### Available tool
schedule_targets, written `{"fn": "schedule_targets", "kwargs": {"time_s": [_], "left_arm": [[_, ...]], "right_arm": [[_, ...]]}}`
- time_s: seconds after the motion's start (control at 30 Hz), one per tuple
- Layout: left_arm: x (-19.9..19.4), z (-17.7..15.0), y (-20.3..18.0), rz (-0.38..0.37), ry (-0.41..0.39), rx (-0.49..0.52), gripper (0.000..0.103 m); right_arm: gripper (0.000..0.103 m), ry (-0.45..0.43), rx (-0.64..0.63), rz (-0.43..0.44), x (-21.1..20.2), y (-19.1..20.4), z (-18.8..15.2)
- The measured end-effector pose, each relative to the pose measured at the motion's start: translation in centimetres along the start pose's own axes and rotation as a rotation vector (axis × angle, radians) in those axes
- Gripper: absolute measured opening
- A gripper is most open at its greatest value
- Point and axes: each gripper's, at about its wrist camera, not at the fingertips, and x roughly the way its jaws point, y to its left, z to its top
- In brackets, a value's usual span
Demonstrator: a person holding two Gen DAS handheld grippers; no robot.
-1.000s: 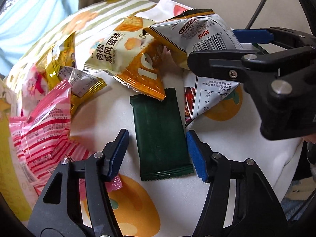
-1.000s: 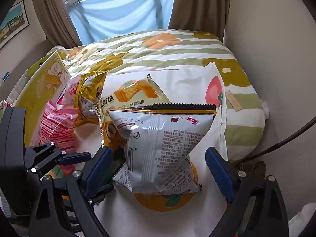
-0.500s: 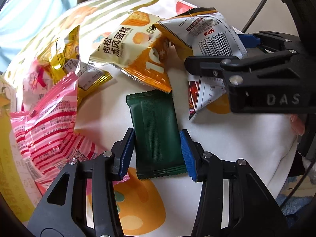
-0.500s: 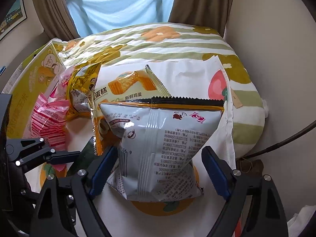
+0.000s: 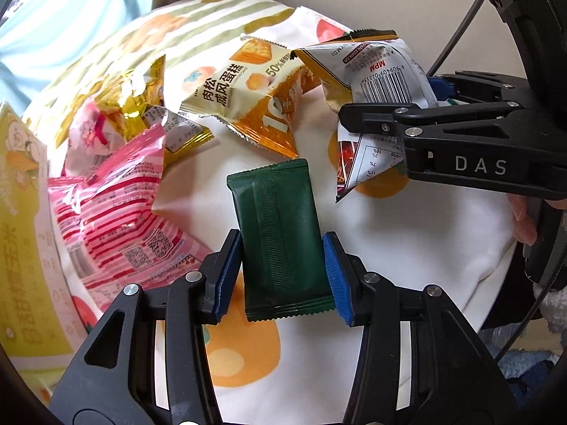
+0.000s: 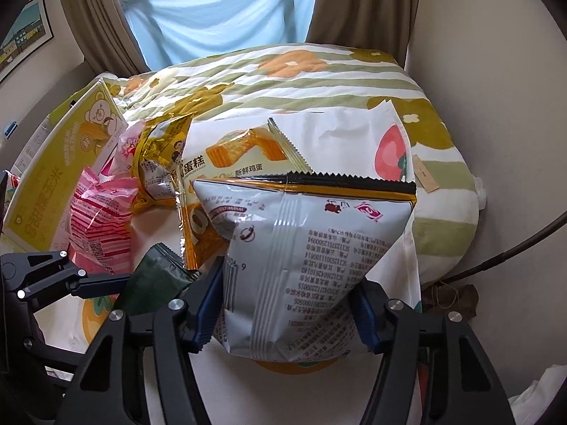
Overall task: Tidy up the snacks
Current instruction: 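Grasp the dark green bar with the left tool while the right tool grasps the white-silver bag, then lift both items over the yellow box and open both tools to release them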
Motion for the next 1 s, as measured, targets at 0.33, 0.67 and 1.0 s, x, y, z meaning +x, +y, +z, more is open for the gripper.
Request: {"fn": "schedule_targets", "kwargs": {"time_s": [0.33, 0.67, 1.0], "left_arm": [[-7.0, 0.3, 0.9, 0.037, -0.116, -0.106, 0.042], [-15.9, 0.8, 6.6, 0.131, -0.297, -0.299, 0.042], [-22.4, -0.8, 20.0, 0.245, -0.352, -0.415, 0.042]], "right_arm": [[0.059, -0.031, -0.057, 0.040, -5.1, 1.2, 1.5], [0.059, -0.101, -0.178, 0.111, -10.1, 5.5, 6.0], [0.059, -0.152, -0.234, 0.257, -9.4, 15.9, 12.8]]}}
